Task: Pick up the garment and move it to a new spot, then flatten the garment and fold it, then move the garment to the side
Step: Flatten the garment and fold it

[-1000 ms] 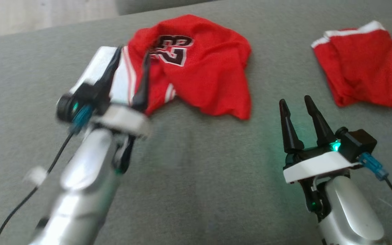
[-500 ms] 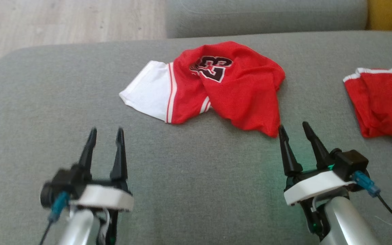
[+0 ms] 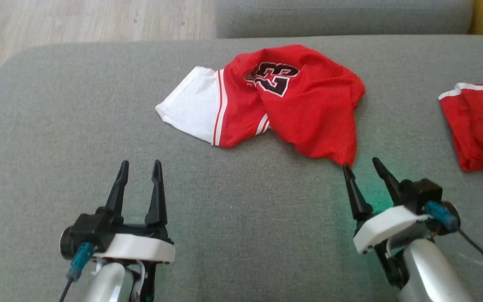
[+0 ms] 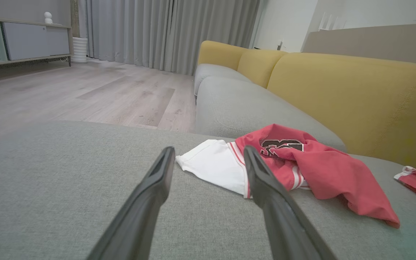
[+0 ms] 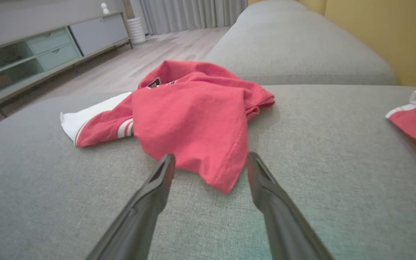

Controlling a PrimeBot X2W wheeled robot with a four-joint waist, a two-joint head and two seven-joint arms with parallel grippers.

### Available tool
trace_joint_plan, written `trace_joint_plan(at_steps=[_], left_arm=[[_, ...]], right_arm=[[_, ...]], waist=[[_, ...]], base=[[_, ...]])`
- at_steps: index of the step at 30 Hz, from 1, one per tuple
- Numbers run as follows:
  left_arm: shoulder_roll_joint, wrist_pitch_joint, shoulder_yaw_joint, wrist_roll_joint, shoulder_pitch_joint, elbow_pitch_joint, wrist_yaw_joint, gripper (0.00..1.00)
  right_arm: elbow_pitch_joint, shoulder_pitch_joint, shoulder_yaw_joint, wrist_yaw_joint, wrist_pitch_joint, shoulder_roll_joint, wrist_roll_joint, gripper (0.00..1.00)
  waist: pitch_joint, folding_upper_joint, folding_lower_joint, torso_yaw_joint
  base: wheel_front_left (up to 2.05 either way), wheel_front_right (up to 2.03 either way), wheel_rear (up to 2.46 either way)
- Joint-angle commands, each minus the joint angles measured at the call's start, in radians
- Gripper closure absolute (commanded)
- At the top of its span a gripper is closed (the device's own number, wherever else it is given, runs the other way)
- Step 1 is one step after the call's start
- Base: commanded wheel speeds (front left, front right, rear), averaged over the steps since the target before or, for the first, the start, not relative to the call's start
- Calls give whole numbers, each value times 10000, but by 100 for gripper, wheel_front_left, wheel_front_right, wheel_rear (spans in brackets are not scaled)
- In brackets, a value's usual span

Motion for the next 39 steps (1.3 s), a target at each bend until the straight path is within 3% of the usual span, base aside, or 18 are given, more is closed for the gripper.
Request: trace_joint_plan(at_steps=[1, 9, 14, 15, 16, 21, 25, 37, 38, 39], left_arm=[[12, -93, 369, 99, -529, -273, -82, 0], [-202, -93, 260, 251, -835, -98, -273, 0], [-268, -93, 312, 302, -922, 8, -352, 0], [-276, -93, 330, 316, -922, 20, -362, 0], [-284, -93, 353, 329, -922, 30, -370, 0], [-306, -93, 474, 395, -887, 69, -364, 0], [-321, -93, 555, 462, -846, 73, -388, 0], [-358, -93, 510, 480, -827, -20, -443, 0], [-359, -93, 508, 474, -827, -21, -439, 0], [-360, -93, 507, 467, -829, -21, -439, 0]], right_arm=[[-175, -578, 103, -7, 65, 47, -57, 0], [1453, -1626, -683, -7, 669, 47, 3, 0], [2432, -2115, -280, -7, 814, 47, 535, 0], [2586, -2187, -191, -7, 819, 47, 621, 36], [2720, -2253, -128, -7, 794, 47, 677, 100], [3045, -2487, -83, -7, 467, 47, 721, 100], [3116, -2802, -826, -7, 63, -16, 208, 100], [2861, -4115, -2818, -7, 350, -1429, -1039, 100], [2858, -4187, -2873, -7, 303, -1454, -1150, 9], [2862, -4242, -2912, -7, 265, -1452, -1259, 0]], waist=[[154, 0, 0, 73], [654, 0, 0, 460], [778, 0, 0, 614], [788, 0, 0, 625], [791, 0, 0, 626], [724, 0, 0, 498], [577, 0, 0, 241], [349, 0, 0, -73], [341, 0, 0, -78], [334, 0, 0, -80]], base=[[0, 0, 0], [0, 0, 0], [0, 0, 0], [0, 0, 0], [0, 0, 0], [0, 0, 0], [0, 0, 0], [0, 0, 0], [0, 0, 0], [0, 0, 0]])
